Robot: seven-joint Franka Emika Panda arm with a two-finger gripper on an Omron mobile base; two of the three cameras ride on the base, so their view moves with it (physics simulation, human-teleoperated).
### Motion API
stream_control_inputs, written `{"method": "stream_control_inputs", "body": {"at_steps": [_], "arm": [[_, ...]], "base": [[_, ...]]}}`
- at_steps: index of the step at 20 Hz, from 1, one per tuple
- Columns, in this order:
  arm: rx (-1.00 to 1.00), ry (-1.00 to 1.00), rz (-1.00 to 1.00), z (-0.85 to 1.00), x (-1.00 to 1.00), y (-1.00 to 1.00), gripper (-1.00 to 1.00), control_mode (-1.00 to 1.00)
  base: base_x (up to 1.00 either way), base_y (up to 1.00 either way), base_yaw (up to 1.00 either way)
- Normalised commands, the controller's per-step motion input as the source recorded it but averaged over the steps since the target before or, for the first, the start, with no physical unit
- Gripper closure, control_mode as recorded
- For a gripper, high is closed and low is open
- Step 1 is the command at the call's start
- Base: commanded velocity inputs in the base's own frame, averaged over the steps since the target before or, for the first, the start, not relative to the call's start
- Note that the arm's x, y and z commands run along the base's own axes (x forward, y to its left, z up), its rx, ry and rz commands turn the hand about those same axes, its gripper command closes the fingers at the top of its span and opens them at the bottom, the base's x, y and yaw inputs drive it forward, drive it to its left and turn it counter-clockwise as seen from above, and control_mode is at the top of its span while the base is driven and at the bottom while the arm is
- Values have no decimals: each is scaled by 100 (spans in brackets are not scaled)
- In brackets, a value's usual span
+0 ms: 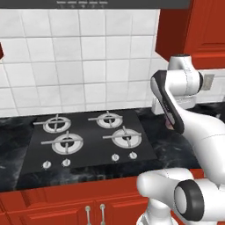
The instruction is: Four empty soda cans are scattered around the kitchen. Gather all the cans and cluster them next to the stove for recycling.
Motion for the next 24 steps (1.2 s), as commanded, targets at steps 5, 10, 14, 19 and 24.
{"method": "stream_control_inputs", "body": {"at_steps": [5, 10, 14, 19, 24], "arm": [[0, 0, 0, 0, 0, 0, 100, 100], [0, 0, 0, 0, 0, 0, 100, 100], [0, 0, 0, 0, 0, 0, 100, 100], [0, 0, 0, -43, 77, 0, 100, -100], [2, 0, 1, -49, 86, 0, 100, -100]], "base": [[51, 0, -18], [29, -1, -18], [36, 0, -8], [0, 0, 0], [0, 0, 0]]}}
